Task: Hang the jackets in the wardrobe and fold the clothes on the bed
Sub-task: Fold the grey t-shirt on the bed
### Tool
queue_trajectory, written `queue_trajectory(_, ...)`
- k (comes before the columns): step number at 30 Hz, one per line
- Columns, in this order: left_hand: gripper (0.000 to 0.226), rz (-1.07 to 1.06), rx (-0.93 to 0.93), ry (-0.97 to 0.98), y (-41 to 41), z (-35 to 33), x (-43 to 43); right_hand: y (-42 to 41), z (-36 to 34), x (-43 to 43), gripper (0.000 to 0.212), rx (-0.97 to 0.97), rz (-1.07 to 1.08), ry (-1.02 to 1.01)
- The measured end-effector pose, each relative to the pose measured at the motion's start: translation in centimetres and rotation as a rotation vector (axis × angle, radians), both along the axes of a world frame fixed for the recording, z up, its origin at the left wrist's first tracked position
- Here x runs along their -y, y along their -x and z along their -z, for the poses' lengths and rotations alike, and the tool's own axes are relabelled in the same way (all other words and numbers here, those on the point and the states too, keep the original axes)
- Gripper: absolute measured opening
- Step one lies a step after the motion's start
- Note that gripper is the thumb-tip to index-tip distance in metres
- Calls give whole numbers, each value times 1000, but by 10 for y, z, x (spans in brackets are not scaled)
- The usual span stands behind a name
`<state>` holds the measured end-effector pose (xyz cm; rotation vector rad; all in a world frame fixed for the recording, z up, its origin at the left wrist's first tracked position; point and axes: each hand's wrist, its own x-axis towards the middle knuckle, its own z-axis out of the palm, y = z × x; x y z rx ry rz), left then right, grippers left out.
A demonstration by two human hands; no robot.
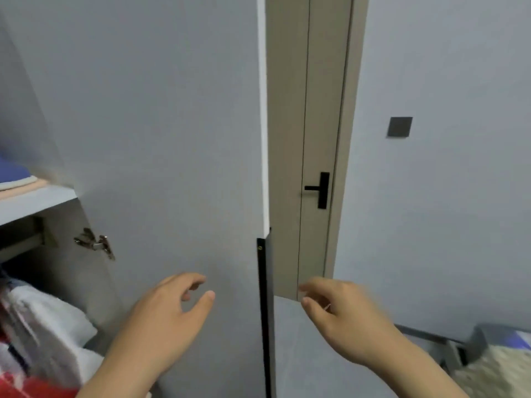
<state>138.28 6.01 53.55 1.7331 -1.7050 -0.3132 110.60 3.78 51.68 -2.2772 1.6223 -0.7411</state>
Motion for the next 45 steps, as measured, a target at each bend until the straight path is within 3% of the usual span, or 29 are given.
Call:
queue_trajectory(5,11,299,-1,-49,127,10,-8,110,18,-24,39,19,161,-12)
queue_trajectory(10,50,507,166,-101,241,24,8,216,27,-59,49,-72,336,16)
queue_trajectory(14,57,637,279,-106,320,34,28,295,36,-96,54,-77,540,-1)
queue_trajectory(23,53,942,339,-215,478,71,88,417,73,-151,52,71,861,-196)
queue_trajectory(33,47,1076,323,-258,595,119,209,515,96,-77,55,39,1031,-407)
queue_trajectory(41,28,1261,305,-279,722,133,253,589,106,-60,55,70,1203,-412)
queue_trajectory(45,43,1338,324,-298,791,144,259,632,114,-61,52,106,1266,-401)
